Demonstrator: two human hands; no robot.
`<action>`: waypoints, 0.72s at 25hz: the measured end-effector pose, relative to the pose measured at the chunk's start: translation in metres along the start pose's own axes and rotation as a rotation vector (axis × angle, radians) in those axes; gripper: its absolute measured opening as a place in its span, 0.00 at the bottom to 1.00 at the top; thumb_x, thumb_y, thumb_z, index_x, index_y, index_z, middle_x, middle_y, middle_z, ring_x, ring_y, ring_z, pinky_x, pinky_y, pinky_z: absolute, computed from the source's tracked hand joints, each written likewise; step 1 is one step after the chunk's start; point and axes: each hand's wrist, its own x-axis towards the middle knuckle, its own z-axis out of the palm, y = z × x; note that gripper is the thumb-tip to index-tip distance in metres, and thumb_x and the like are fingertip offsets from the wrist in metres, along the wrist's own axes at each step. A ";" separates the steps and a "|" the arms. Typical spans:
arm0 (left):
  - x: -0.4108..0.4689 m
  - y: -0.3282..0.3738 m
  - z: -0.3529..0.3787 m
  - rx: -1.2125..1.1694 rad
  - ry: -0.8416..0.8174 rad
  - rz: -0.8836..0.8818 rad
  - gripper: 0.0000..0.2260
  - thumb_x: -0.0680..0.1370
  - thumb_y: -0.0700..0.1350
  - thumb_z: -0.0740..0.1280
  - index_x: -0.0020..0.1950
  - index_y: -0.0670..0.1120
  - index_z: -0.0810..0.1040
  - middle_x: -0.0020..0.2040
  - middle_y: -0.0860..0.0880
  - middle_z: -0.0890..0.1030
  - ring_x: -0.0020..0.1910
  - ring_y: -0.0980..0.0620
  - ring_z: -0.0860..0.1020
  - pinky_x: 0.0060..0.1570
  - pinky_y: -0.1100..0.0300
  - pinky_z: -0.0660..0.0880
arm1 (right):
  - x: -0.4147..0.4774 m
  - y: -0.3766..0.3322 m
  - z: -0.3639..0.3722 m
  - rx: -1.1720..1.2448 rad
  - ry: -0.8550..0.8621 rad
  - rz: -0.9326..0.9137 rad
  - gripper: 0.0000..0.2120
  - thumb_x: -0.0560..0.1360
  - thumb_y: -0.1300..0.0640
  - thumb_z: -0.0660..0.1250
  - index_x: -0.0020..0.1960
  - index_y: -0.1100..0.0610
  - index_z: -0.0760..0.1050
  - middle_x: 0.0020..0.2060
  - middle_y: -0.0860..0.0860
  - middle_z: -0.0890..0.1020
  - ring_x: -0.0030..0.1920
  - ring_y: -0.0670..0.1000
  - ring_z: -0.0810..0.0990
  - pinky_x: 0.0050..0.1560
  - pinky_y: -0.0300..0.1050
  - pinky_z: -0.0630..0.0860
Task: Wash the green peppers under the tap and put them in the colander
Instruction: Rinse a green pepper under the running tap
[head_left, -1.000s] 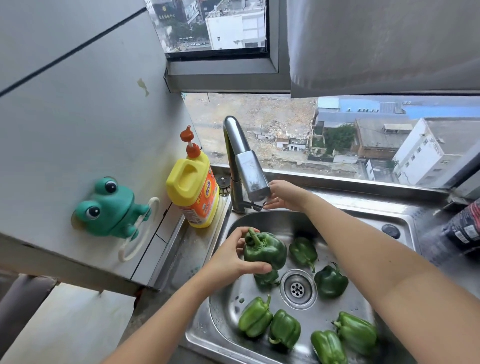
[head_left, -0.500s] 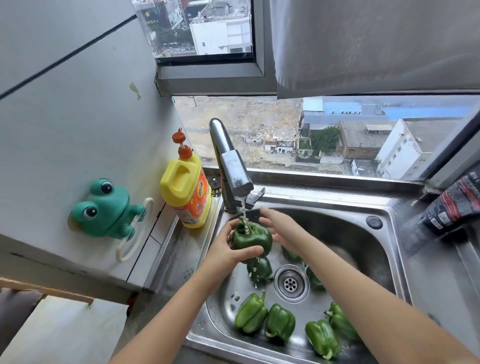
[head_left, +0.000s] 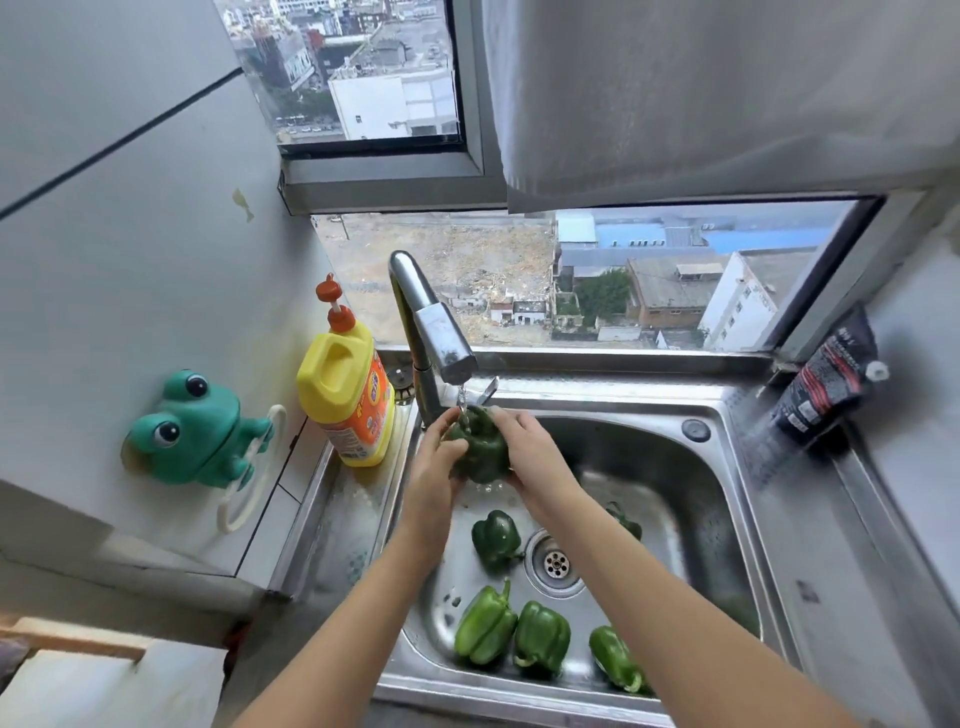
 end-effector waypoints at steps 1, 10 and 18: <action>0.003 0.004 0.001 -0.102 0.040 -0.049 0.13 0.75 0.45 0.65 0.59 0.46 0.76 0.56 0.42 0.79 0.54 0.47 0.79 0.54 0.53 0.76 | 0.003 -0.005 0.000 -0.054 -0.011 0.012 0.12 0.77 0.50 0.64 0.53 0.58 0.76 0.48 0.57 0.81 0.46 0.54 0.81 0.49 0.53 0.80; 0.015 0.022 0.016 -0.339 0.168 -0.403 0.11 0.78 0.53 0.61 0.50 0.46 0.76 0.44 0.42 0.80 0.44 0.44 0.79 0.47 0.46 0.76 | 0.001 -0.006 0.004 -0.381 -0.127 -0.339 0.17 0.75 0.60 0.57 0.63 0.56 0.73 0.64 0.52 0.73 0.65 0.49 0.70 0.71 0.47 0.64; 0.012 0.009 0.029 -0.432 0.191 -0.395 0.12 0.79 0.51 0.61 0.54 0.45 0.77 0.44 0.43 0.80 0.42 0.45 0.79 0.35 0.52 0.80 | 0.000 0.014 0.009 -0.328 0.182 -0.410 0.12 0.79 0.59 0.57 0.56 0.54 0.78 0.52 0.49 0.81 0.56 0.48 0.77 0.63 0.48 0.72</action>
